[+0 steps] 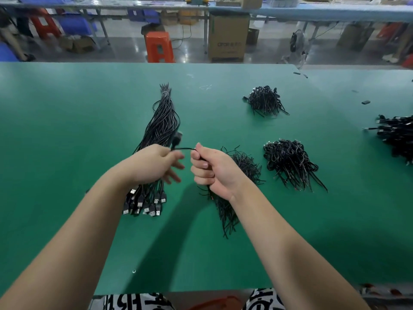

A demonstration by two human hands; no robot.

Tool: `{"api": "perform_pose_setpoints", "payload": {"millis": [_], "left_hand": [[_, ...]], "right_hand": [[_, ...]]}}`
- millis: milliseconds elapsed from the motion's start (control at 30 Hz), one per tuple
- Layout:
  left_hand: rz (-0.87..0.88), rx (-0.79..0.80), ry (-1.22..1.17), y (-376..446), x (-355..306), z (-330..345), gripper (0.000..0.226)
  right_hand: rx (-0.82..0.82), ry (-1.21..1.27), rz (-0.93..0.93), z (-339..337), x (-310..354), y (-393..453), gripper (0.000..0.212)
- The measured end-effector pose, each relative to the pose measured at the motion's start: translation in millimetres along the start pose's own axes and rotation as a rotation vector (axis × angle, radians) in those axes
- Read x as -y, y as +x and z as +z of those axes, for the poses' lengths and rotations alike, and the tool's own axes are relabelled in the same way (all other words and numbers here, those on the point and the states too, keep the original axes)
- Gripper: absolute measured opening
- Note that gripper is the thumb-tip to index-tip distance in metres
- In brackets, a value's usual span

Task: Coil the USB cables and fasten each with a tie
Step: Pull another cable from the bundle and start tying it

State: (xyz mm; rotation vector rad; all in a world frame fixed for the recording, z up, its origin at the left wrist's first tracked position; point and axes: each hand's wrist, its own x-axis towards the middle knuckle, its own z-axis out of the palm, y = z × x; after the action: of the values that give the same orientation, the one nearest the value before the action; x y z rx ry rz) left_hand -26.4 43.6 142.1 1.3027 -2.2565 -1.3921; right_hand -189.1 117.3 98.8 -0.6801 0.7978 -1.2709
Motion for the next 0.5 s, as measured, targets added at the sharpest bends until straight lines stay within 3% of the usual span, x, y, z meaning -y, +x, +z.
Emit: {"api": "perform_pose_setpoints", "payload": {"millis": [67, 233, 400, 500], "left_hand": [[0.074, -0.136, -0.286, 7, 1, 7, 0.035], [0.222, -0.155, -0.917, 19, -5, 21, 0.043], [0.190, -0.156, -1.057, 19, -10, 30, 0.035], [0.201, -0.155, -1.071, 18, -8, 31, 0.030]], "right_hand": [[0.020, -0.062, -0.036, 6, -1, -3, 0.032], [-0.037, -0.334, -0.054, 18, -14, -7, 0.034], [-0.234, -0.942, -0.187, 18, -20, -8, 0.036], [-0.291, -1.072, -0.213, 19, -22, -10, 0.025]]}}
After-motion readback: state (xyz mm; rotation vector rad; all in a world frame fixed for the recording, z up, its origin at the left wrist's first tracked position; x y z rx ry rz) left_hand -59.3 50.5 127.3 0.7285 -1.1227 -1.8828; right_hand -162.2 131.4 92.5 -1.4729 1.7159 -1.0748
